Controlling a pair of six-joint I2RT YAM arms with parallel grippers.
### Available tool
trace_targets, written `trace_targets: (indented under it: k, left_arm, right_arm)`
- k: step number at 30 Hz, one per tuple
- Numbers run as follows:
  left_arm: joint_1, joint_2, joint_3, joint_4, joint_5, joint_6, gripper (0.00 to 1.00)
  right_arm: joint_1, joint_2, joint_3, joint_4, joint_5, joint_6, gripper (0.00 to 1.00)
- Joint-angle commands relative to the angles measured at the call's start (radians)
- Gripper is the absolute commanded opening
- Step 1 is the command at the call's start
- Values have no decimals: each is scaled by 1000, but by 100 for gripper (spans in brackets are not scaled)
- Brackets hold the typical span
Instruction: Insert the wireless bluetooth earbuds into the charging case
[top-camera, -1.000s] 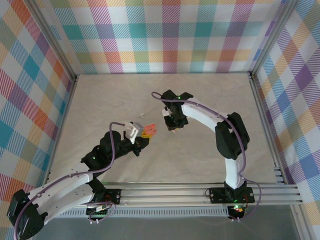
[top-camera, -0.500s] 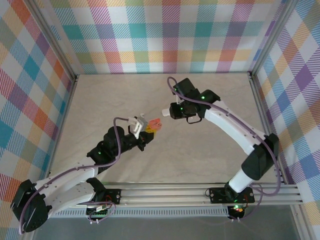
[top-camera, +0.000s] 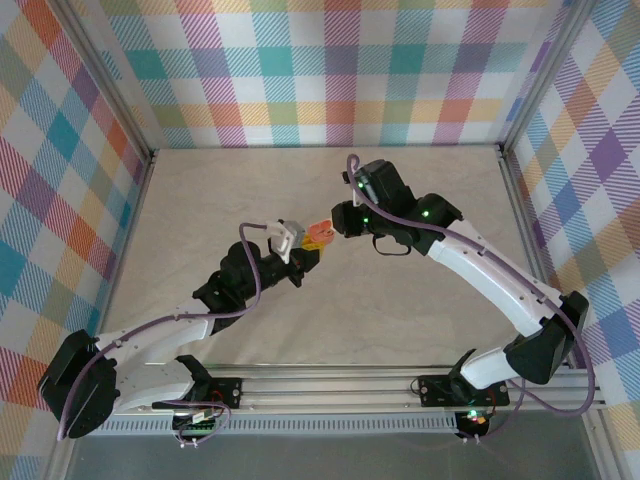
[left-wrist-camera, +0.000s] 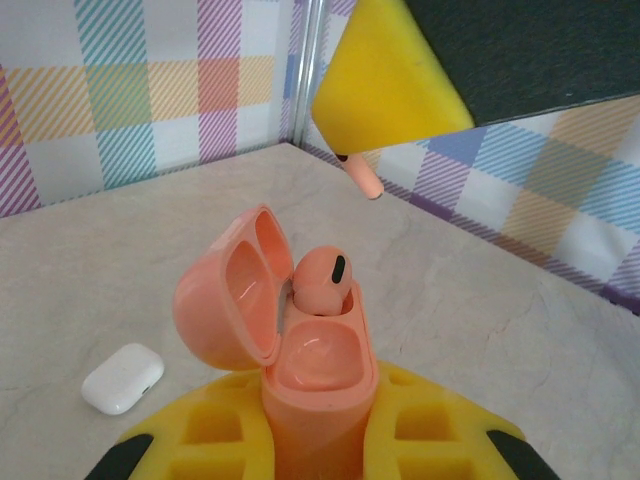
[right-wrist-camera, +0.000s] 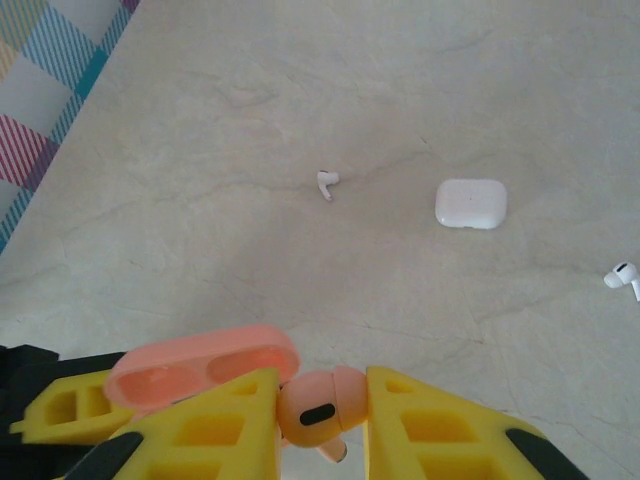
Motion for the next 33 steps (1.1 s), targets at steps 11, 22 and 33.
trace_targets:
  k: [11,22,33]
  left_arm:
    - [-10,68,29,204,-61,-113,0]
    - [-10,73,32,224,-66,-135,0]
    - [-10,75,44,234,-87,-136,0]
  right_arm:
    - [55,-54,-83,224,-21,62,25]
    - [71,-52,-133,345,-19,108,25]
    - [90,-43,-164,389,-25,171,25]
